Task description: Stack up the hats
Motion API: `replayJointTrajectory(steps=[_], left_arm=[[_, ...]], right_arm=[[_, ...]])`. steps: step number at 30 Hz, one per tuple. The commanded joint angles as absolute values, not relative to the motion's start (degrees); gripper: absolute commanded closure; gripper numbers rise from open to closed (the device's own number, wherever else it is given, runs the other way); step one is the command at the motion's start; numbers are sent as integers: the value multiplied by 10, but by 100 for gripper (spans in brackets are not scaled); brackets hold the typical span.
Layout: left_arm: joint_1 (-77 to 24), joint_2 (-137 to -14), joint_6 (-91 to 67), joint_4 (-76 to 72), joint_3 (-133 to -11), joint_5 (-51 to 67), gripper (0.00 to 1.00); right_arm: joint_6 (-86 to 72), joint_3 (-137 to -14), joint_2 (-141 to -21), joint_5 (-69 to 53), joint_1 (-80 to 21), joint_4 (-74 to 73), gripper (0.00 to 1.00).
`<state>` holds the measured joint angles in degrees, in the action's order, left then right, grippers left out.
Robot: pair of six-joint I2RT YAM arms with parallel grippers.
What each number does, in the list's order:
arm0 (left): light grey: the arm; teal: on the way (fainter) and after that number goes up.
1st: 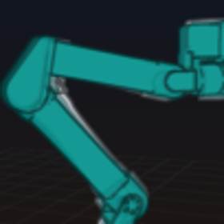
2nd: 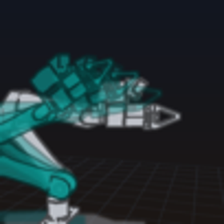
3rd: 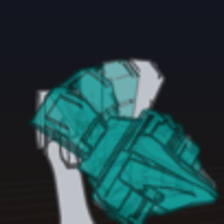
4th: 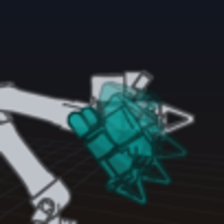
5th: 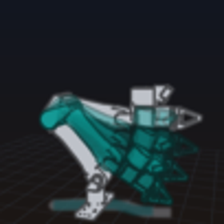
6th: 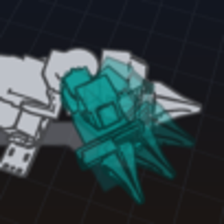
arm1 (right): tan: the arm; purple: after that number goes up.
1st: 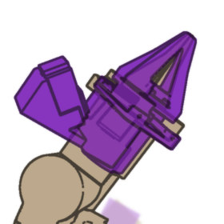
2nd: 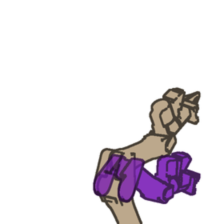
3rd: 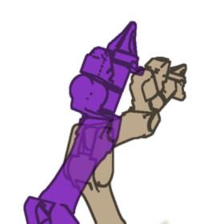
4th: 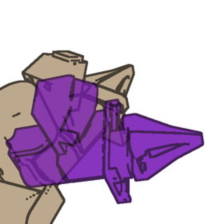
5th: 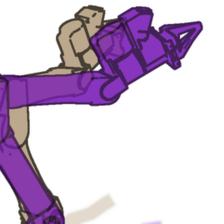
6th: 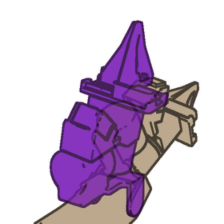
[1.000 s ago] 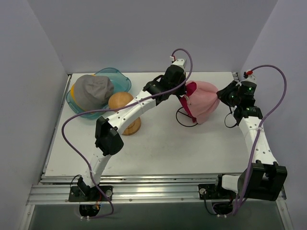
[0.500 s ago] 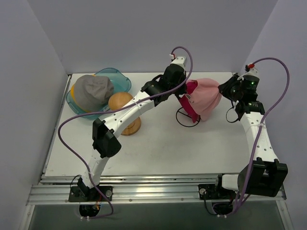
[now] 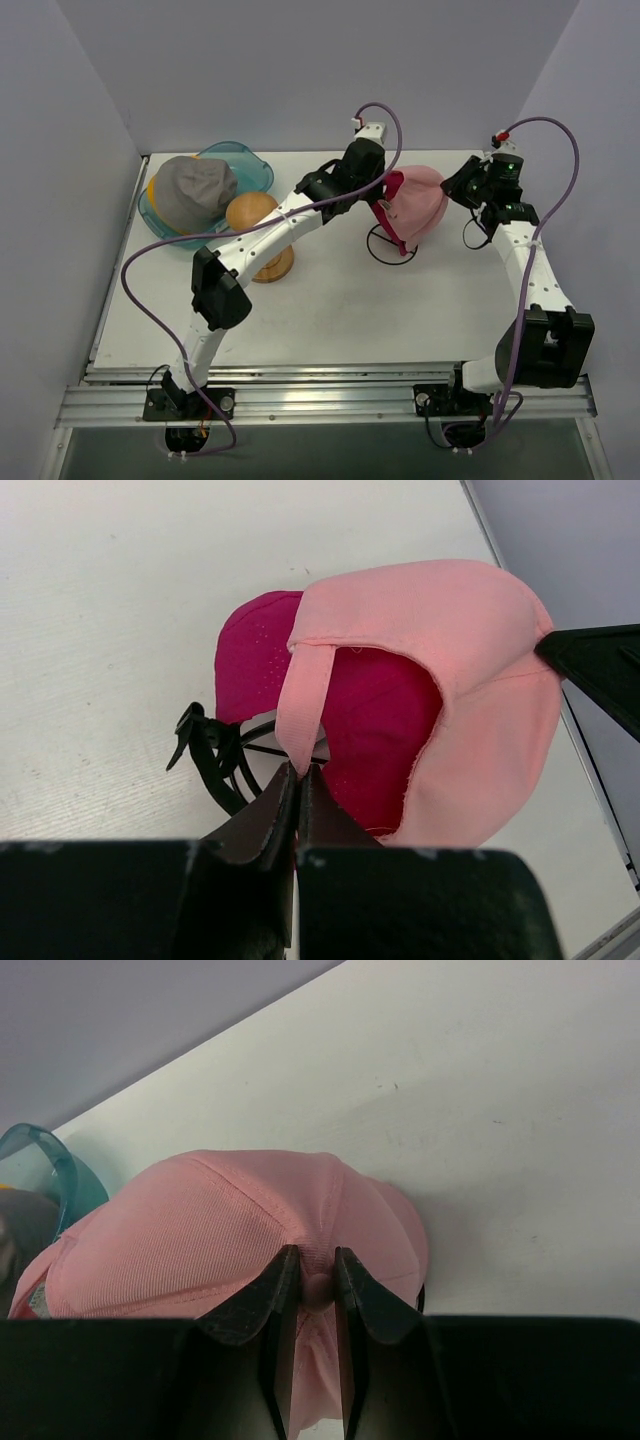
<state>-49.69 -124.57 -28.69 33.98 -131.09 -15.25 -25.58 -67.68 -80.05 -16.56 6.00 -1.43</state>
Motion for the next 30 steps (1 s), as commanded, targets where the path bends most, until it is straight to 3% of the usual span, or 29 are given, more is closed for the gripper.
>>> replayJointTrajectory(steps=[1, 9, 13, 30], left_arm=[[-484, -1212, -289, 347, -1318, -171, 98], [-466, -1230, -301, 371, -1332, -164, 98], [-460, -1238, -306, 383, -1332, -163, 98], [-454, -1254, -295, 352, -1279, -171, 98]], right_arm=[[-251, -700, -805, -166, 39, 14, 99], [-250, -697, -819, -156, 25, 25, 91], [-248, -696, -820, -153, 24, 25, 79], [-236, -699, -760, -103, 33, -15, 63]])
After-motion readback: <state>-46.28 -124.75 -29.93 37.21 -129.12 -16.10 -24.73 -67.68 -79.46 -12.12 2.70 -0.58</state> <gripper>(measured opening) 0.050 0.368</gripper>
